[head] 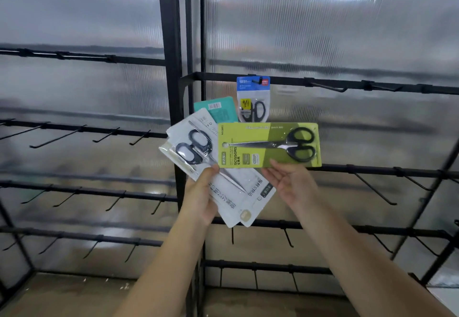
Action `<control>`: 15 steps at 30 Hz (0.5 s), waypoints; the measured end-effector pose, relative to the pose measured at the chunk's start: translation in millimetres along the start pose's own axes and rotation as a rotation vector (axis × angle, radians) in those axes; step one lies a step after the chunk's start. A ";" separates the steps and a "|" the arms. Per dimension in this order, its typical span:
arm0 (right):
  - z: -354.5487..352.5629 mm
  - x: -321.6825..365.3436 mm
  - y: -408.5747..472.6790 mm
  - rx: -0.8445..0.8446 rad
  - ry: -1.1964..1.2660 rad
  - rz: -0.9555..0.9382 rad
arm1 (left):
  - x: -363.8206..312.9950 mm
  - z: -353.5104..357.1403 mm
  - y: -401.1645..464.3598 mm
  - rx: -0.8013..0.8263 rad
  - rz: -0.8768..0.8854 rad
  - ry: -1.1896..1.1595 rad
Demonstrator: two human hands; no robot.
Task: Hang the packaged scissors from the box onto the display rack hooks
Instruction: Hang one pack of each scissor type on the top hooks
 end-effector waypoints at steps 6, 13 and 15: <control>-3.6 -15.4 4.7 -0.038 0.000 0.036 | -2.0 -5.2 0.6 -0.001 0.064 -0.023; -15.4 4.6 5.6 0.057 -0.065 0.037 | -6.8 -6.2 2.4 -0.128 0.083 -0.028; -23.6 19.2 9.1 0.052 0.002 -0.032 | -8.2 -5.4 2.4 -0.142 0.094 -0.028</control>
Point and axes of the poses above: each hand's wrist, its own y-axis towards the middle knuckle, its own z-axis out of the palm, x = y × z, the point moved 2 cm from there along y, towards the middle knuckle, and after that the axes turned 8 degrees about -z, right-handed, at the moved point
